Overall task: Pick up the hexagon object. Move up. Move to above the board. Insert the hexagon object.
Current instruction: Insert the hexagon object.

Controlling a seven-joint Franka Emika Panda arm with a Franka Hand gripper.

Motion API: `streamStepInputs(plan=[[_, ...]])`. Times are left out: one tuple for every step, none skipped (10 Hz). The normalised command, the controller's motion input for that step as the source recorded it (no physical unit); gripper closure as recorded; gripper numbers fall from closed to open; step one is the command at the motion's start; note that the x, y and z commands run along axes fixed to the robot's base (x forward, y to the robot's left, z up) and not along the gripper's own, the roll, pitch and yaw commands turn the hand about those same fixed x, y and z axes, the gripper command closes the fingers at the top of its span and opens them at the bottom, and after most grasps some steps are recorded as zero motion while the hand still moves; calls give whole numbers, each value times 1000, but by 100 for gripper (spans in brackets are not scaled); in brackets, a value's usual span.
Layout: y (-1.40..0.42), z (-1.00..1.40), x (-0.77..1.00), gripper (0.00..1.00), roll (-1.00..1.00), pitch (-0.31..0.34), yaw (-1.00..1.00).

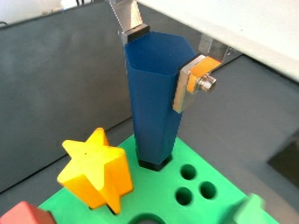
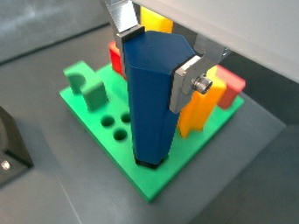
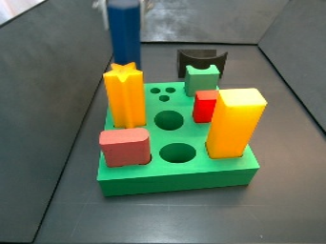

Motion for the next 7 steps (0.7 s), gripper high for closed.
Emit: streamStepInputs(plan=[[0, -680, -140, 100, 0, -109, 0], [0, -760, 34, 100, -66, -174, 0], [0, -740, 306, 100, -114, -197, 0], [0, -766, 454, 100, -110, -167, 0], [0, -766, 474, 100, -109, -176, 0], [0, -797, 511, 100, -97, -164, 0], [34, -911, 154, 100, 30, -103, 0]])
